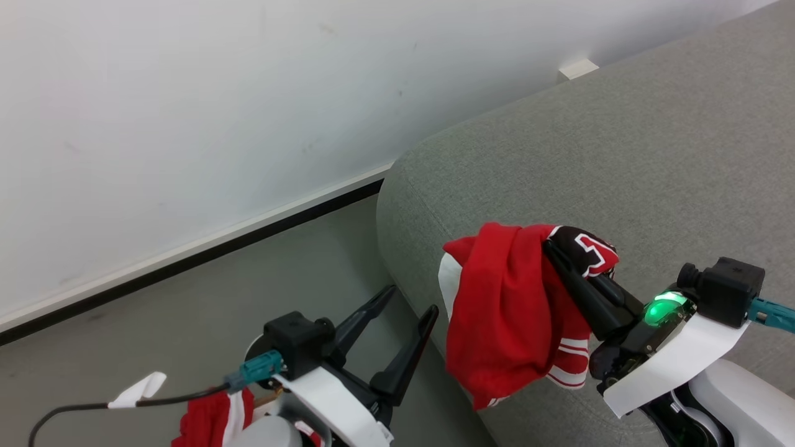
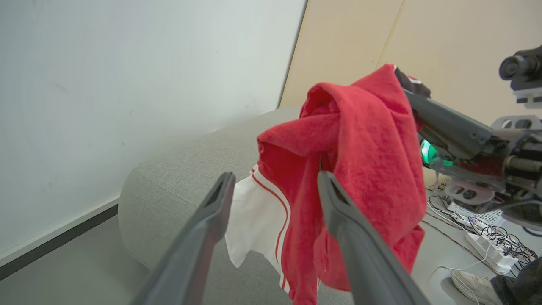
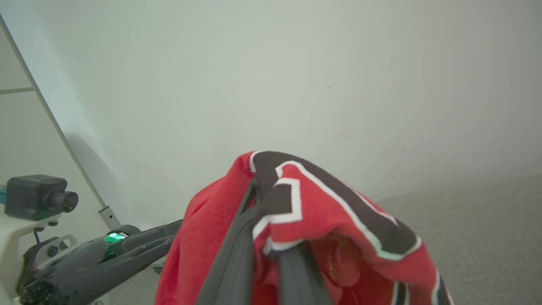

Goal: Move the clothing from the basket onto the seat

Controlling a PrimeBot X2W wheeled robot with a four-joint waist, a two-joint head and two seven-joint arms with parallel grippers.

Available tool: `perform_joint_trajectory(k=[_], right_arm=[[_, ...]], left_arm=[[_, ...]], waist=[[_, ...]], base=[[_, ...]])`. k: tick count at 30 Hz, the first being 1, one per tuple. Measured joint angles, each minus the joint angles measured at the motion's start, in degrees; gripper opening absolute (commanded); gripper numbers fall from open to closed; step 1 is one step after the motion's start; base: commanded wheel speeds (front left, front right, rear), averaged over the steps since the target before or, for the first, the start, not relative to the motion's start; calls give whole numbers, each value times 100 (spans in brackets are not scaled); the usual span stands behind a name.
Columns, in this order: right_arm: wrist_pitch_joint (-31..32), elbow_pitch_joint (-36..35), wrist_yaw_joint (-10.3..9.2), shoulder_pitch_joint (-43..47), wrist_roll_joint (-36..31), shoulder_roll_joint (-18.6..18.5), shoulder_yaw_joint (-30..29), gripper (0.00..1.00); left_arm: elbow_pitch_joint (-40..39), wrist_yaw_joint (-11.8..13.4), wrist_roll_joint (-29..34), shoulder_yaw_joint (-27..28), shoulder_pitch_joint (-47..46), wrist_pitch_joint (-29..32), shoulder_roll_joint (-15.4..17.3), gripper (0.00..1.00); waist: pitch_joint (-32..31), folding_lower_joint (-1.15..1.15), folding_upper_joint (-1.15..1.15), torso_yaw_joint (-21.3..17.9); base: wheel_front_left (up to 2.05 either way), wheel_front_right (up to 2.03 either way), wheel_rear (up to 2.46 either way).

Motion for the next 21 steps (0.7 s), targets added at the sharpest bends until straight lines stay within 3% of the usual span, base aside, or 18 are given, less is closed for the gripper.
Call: perform_joint_trajectory(k=[10,21], right_arm=[[0,193,0,63,-364,74,-778,0],[0,1324,0,-970,-1236,204,-2724,0]], left_arm=[[-93,-45,136,-86,-203,116,97,100],[-401,-348,655,-201,-1513,468,135,100]], waist=[[355,0,0,68],[1691,1,0,491]], base=[[0,0,0],[0,0,0]])
